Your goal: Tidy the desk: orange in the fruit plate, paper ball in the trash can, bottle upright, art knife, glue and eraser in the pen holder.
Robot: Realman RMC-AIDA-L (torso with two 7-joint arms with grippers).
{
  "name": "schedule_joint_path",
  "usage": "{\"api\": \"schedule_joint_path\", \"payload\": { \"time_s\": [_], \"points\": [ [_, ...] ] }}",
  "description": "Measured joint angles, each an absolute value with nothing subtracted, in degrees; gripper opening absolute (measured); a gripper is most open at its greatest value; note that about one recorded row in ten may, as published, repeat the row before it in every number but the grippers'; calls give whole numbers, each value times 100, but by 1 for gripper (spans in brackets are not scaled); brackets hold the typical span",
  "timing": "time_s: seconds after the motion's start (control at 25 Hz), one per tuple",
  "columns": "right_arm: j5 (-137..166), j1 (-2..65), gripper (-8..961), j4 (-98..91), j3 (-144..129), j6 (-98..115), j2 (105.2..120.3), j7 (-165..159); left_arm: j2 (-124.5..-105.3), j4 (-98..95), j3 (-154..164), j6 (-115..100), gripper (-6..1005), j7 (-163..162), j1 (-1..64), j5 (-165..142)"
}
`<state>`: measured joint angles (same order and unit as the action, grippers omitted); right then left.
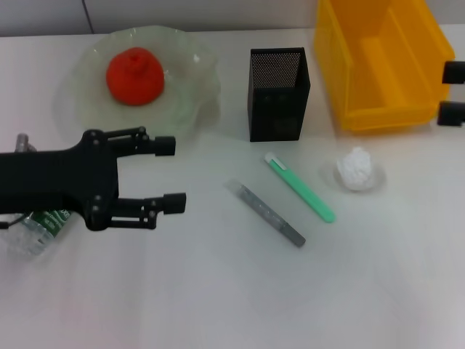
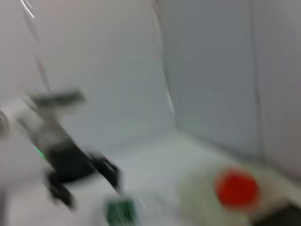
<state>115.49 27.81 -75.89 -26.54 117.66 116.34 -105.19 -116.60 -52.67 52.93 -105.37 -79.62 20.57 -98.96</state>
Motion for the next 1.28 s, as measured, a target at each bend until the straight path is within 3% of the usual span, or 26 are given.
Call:
{"api": "schedule_joint_path", "payload": {
  "time_s": [0.2, 0.48, 0.96, 1.28],
  "points": [
    [13849, 3436, 730, -9263, -4213, 11573, 11691, -12603, -11658, -5052, 5207, -10509, 822, -7804, 2013, -9939],
    [15443, 3807, 728, -8573, -6106, 10460, 11938, -13356, -11655, -4783, 5160, -10384, 816, -7653, 2077, -10011],
    [15484, 4222, 713, -6048, -7545, 7985, 11930, -13464, -11653, -4718, 5008, -10152, 805, -7647, 2100, -10125],
    [15479, 4178, 555, -6176, -7609, 8007, 11931, -13429, -11647, -4701, 4923, -10029, 797, -7646, 2118, -10125]
  ]
}}
